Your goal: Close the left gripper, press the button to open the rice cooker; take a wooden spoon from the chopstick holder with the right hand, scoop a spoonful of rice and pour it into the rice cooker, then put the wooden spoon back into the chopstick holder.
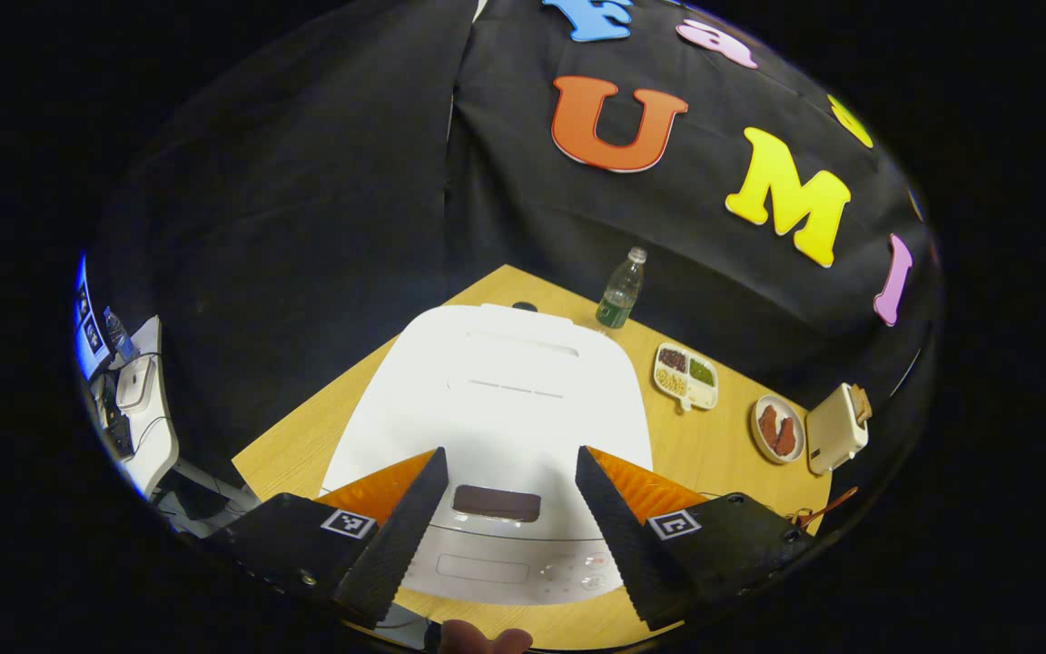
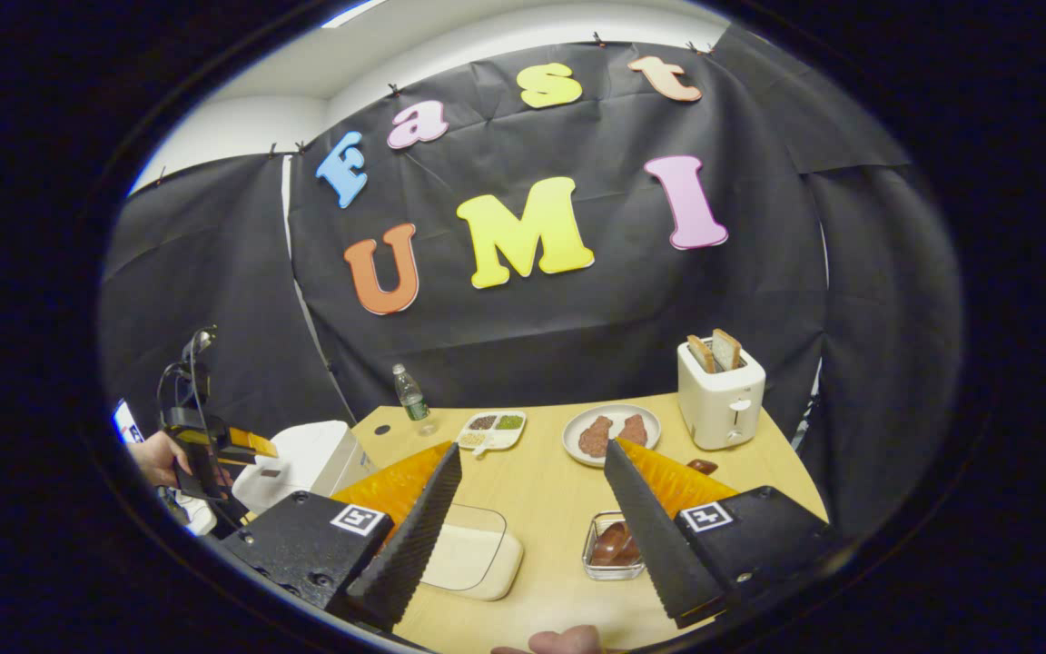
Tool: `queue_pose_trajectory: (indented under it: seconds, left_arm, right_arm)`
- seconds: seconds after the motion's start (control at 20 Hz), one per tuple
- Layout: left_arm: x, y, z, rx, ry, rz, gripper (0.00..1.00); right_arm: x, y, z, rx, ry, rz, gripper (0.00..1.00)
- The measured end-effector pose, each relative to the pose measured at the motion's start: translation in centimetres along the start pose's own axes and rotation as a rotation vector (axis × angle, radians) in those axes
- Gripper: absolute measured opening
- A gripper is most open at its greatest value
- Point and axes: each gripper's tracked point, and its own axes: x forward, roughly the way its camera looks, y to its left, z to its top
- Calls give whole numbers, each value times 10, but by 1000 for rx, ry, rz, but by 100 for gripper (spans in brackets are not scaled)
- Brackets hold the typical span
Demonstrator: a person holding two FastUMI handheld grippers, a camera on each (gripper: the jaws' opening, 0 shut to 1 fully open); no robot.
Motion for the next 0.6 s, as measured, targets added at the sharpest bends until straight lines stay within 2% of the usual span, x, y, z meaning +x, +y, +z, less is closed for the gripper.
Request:
queue_pose_trajectory:
  seconds: [0.35,0.4,0.45,0.5,0.55,0.6]
  left_arm:
    - [-85,-18,45,19,-232,-94,95]
    - [-102,-22,51,20,-266,-122,95]
    - [-118,-25,55,27,-300,-146,95]
    - [-136,-26,58,39,-326,-165,95]
    - [-149,-25,55,58,-346,-183,94]
    - [-166,-27,54,81,-368,-202,95]
  right_arm:
    - [-41,19,25,-30,-85,-32,100]
    - [-51,24,31,-37,-97,-41,96]
    - [-62,30,37,-46,-113,-52,100]
    - [-74,36,42,-58,-126,-66,96]
    - [-87,42,47,-70,-144,-79,100]
    - [-100,50,54,-78,-167,-89,100]
